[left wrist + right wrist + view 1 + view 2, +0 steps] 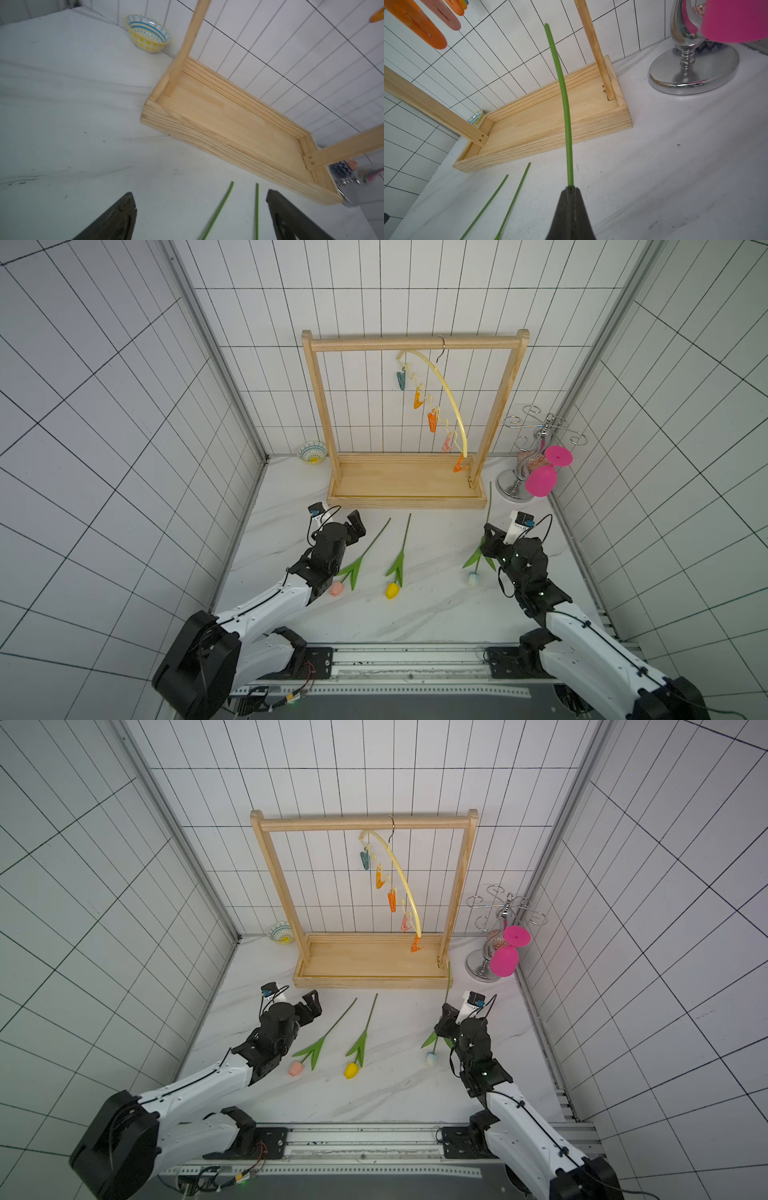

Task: Dry the flowers on a clothes hanger
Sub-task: Pick up the flower at the center of the board, then open the clamp at the hanger.

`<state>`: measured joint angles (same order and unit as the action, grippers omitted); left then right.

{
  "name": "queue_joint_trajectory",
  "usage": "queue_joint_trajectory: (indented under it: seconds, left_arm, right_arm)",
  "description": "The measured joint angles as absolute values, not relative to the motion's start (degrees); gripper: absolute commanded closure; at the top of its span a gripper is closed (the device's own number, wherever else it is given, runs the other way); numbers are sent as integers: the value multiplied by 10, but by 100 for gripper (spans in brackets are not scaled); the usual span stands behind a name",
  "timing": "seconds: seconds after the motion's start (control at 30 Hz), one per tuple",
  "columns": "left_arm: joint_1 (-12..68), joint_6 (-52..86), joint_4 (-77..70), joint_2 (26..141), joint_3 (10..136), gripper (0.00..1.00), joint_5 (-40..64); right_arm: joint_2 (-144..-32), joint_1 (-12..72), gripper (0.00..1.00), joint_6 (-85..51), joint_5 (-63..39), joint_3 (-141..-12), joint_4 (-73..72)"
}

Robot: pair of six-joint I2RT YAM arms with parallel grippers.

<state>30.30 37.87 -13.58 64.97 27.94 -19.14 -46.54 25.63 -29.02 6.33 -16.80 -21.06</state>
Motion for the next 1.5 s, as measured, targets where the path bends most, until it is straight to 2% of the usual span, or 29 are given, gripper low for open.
queue_joint_trajectory:
  seconds: [0.17,0.23,0.43,0.63,0.7,0.83,1.2,1.5]
  left_arm:
    - [364,272,-195,651,298,3,-48]
    - [386,238,-218,660,324,7,-8]
    - [392,179,-378,740,375,17,51]
    - [405,112,-444,849,455,17,79]
    - [417,73,-430,872,493,22,91]
    - [434,15,-360,904,590,21,94]
    - [434,-59,-309,1012,713,21,120]
    - [436,-104,-269,1054,774,22,140]
  right_arm:
    - [-478,256,100,-246,23,-175,-269]
    - [-492,256,100,-230,1,-183,-276]
    - [-506,255,100,-213,-38,-197,-277]
    - [-516,239,100,-222,-37,-206,-281]
    - [-528,230,100,-232,-38,-214,-287]
    - [-551,216,100,-252,-41,-234,-294]
    - [-584,206,100,-276,-86,-276,-318]
    - [-594,206,100,-276,-137,-288,-328]
